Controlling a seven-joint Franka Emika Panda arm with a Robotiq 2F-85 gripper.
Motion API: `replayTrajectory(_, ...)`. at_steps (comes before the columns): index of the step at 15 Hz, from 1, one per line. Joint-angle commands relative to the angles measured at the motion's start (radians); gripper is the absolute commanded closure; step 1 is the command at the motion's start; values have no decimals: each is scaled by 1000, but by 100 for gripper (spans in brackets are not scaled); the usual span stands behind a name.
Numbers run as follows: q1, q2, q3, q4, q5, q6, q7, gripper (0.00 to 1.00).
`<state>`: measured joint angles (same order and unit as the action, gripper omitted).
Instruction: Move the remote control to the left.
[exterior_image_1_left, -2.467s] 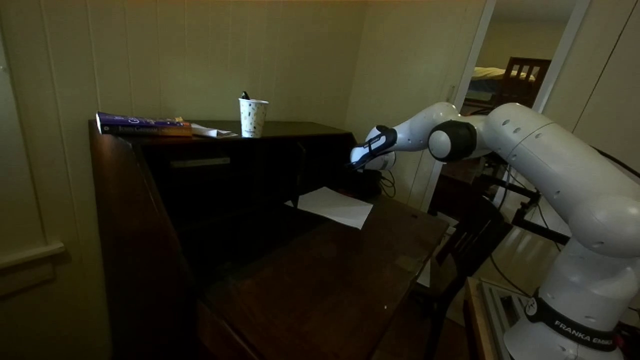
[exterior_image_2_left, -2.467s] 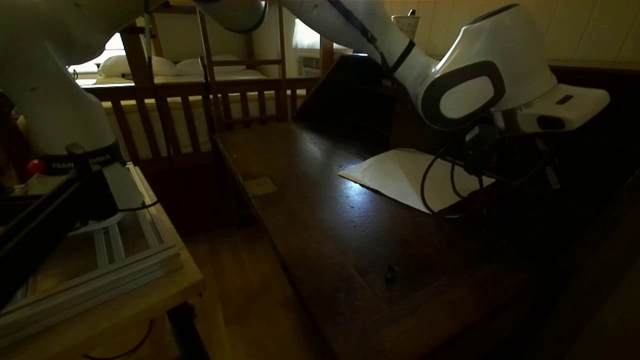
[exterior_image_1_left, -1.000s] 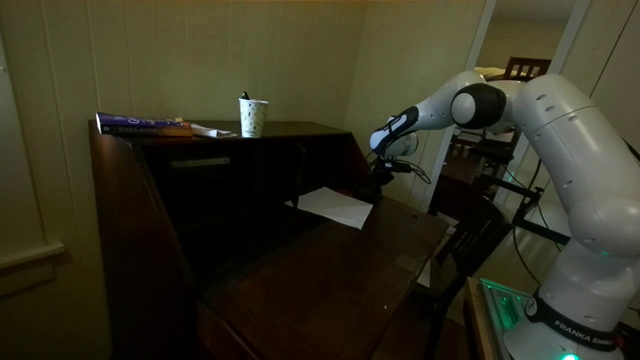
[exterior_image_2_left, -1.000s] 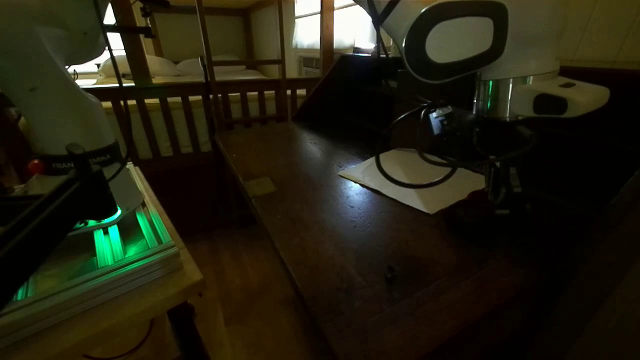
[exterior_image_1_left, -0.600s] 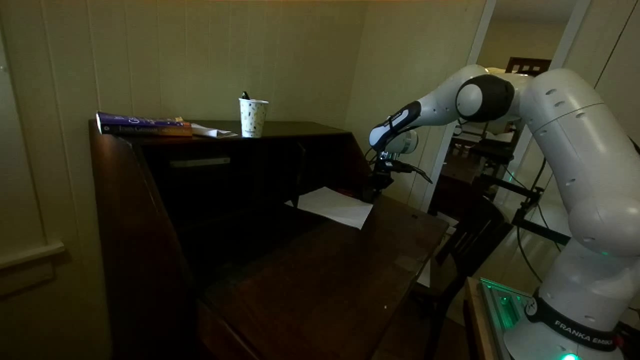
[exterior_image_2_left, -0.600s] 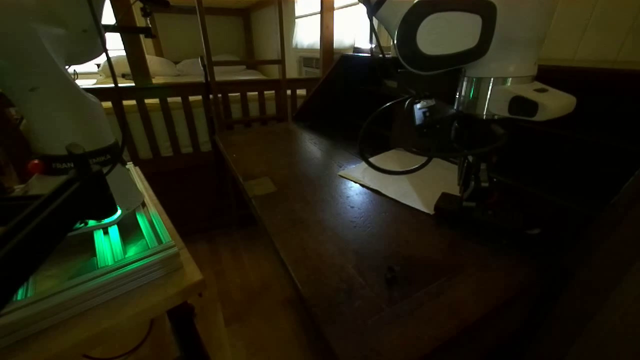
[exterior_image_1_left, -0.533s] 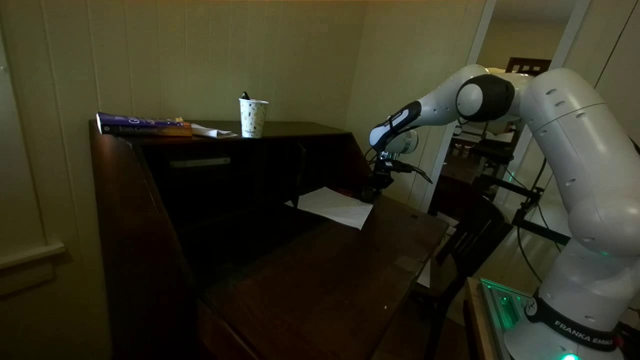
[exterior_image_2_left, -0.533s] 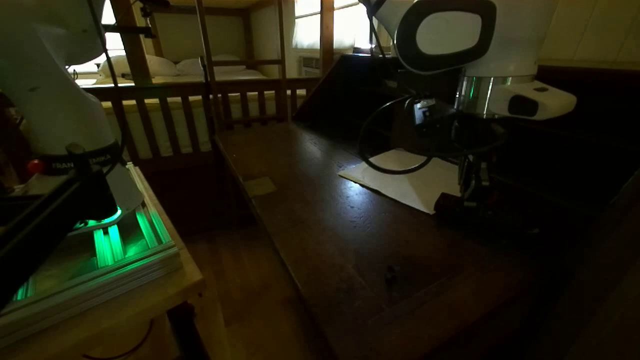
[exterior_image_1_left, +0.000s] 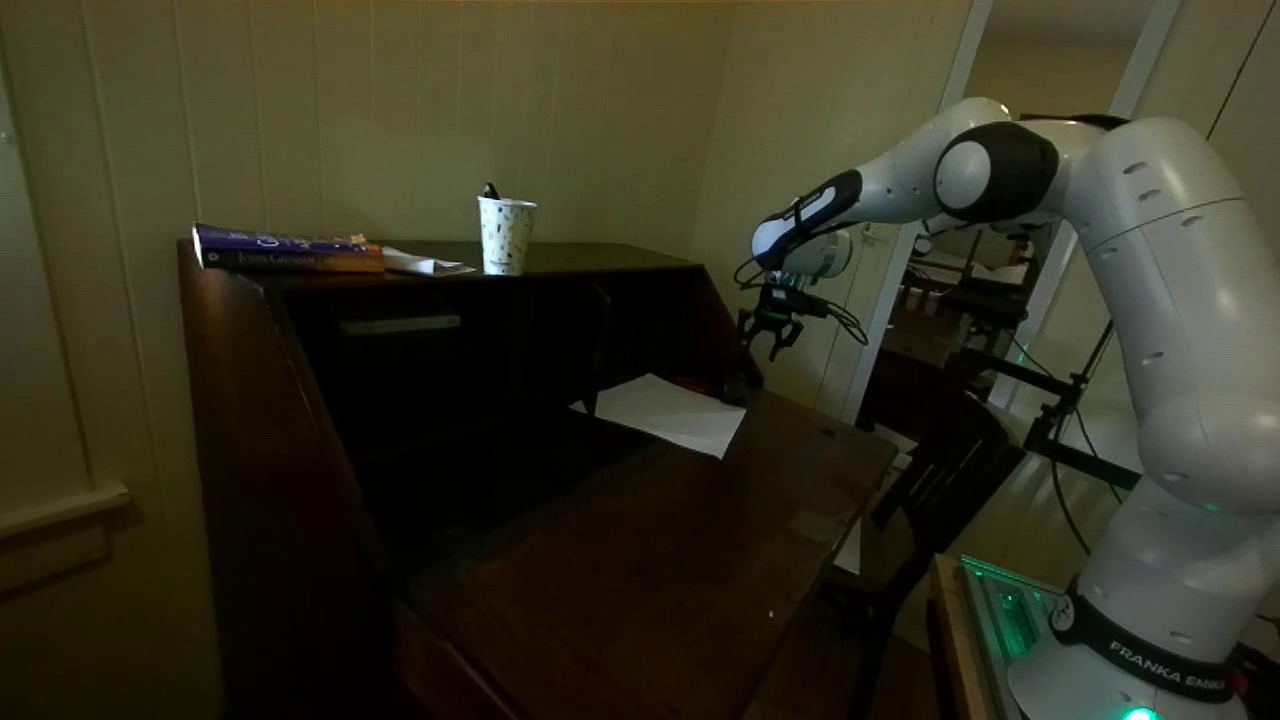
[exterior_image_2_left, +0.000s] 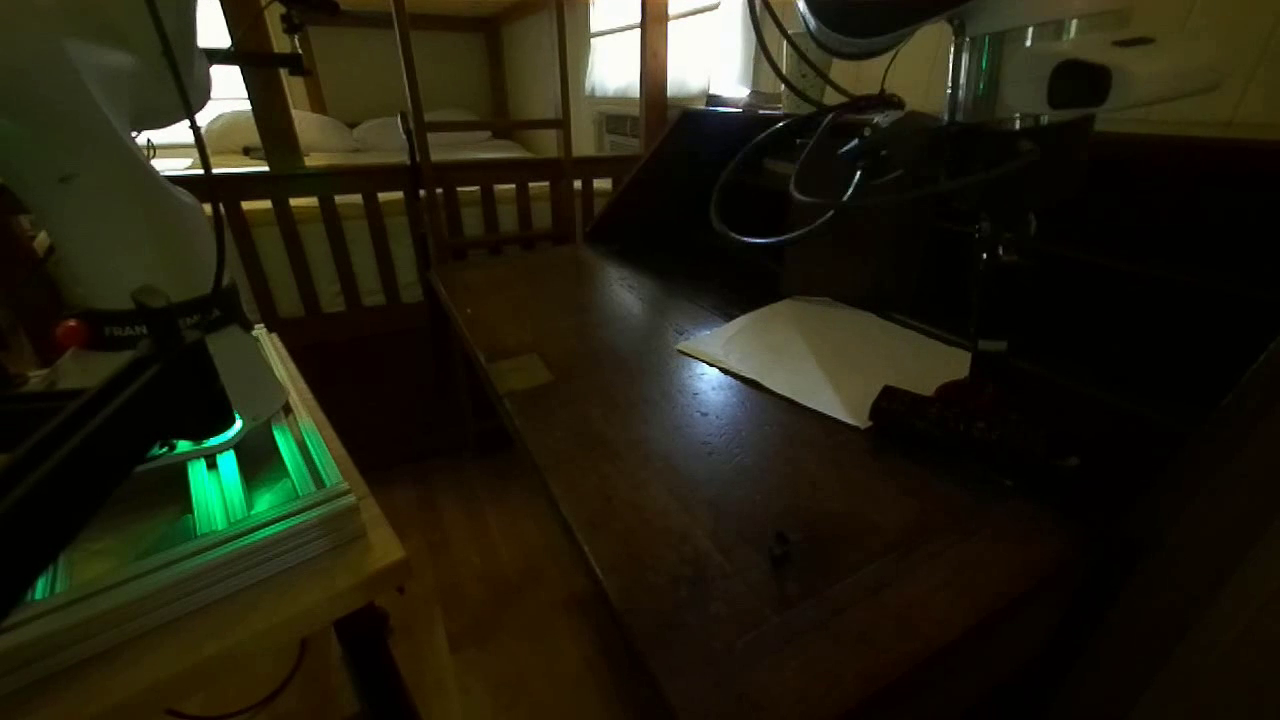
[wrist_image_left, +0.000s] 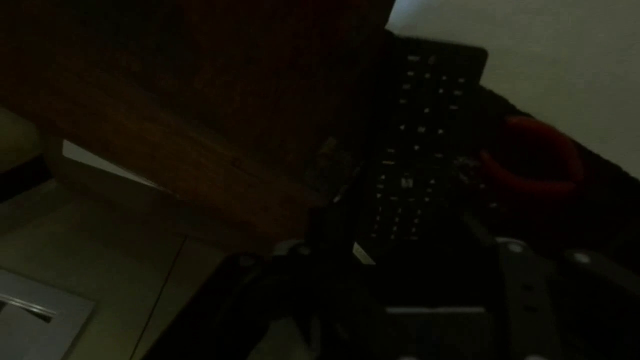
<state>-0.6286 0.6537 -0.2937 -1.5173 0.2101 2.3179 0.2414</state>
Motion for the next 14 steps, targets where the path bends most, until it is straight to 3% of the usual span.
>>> replayTrajectory(1, 36, -20, -13, -46, 48, -27, 140, 5)
replayTrajectory(3, 53, -7, -10, -58, 65, -10, 191, 0)
replayTrajectory(7, 83, 47, -12, -44, 85, 14, 249, 0)
replayTrajectory(14, 85, 120, -12, -15, 98, 86, 238, 0)
